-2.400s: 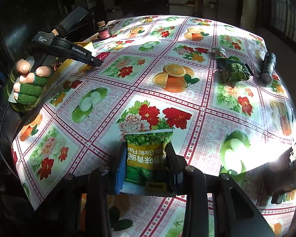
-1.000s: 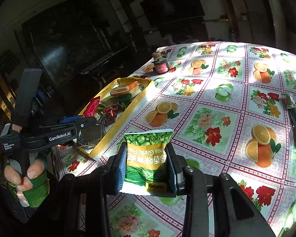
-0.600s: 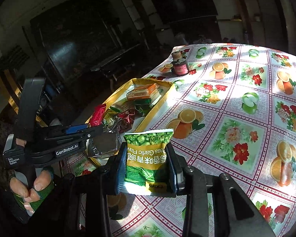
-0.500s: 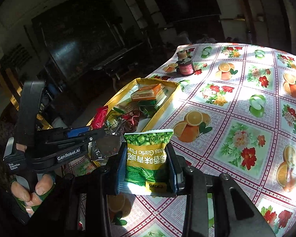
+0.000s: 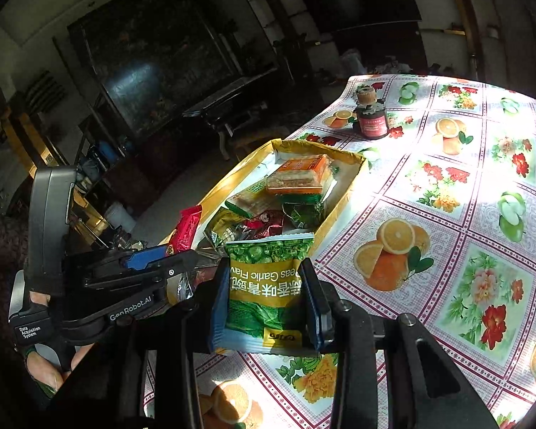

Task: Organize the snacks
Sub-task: 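Lower both tools into the tray and open them to release the red candy and green bag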

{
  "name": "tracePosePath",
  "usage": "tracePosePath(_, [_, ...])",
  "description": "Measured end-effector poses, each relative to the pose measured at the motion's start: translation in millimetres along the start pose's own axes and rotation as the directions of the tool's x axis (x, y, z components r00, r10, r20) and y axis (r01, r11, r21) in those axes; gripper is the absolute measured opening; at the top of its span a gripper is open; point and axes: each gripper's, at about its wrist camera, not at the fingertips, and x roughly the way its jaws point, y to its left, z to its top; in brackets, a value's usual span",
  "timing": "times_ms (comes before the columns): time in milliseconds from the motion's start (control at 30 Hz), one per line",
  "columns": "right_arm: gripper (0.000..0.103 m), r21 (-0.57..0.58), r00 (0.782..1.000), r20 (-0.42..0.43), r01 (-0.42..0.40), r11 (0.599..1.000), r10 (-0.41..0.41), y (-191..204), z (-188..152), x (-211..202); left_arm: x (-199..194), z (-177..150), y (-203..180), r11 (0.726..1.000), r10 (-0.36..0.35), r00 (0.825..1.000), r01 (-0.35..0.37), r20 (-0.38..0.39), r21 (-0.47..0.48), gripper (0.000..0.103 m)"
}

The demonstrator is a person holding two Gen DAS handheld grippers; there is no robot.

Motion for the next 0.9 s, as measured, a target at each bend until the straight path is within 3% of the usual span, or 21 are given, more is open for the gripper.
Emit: tracePosePath(900, [0.036,0.03,0.999,-0.015,-0.033,0.999,0.033,3,33,55,25,9,25,0.999,0.005,1.0,-0.006,-0.016,-0.04,0.029])
